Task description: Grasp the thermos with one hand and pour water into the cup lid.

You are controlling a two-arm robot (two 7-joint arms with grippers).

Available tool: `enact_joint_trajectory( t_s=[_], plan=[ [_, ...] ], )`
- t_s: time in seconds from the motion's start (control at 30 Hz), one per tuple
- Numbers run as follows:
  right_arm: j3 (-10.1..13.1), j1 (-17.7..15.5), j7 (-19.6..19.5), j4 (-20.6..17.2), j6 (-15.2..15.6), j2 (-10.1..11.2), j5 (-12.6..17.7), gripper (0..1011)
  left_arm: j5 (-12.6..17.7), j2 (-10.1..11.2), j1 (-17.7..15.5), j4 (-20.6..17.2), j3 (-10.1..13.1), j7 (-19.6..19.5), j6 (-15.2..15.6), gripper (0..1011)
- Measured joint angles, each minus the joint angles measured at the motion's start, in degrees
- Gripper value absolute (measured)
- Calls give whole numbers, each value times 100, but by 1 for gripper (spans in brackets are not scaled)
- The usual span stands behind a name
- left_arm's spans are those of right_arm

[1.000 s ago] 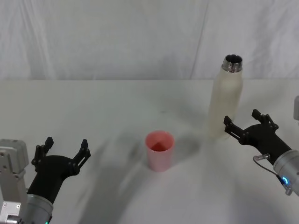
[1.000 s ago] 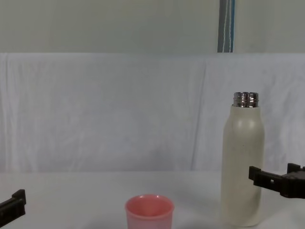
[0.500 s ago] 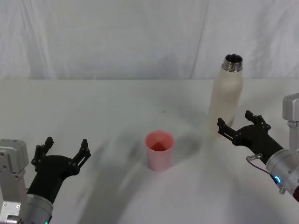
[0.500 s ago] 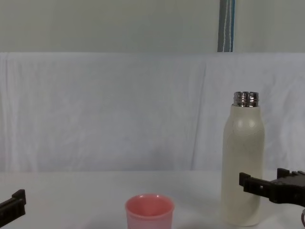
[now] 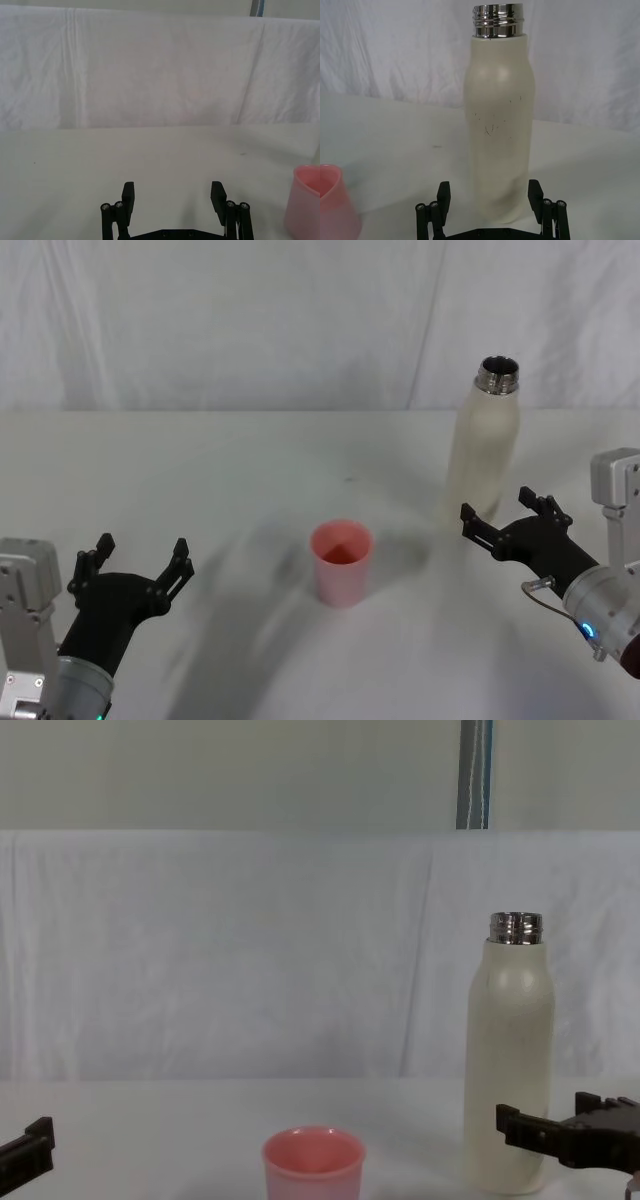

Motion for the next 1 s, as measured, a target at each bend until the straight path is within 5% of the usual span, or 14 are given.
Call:
enact_joint_trajectory(
  t_s=[1.0],
  plan=[
    [-50,823,100,793,-106,-251,-15,1001,0,0,0,0,0,0,0,1001]
  ],
)
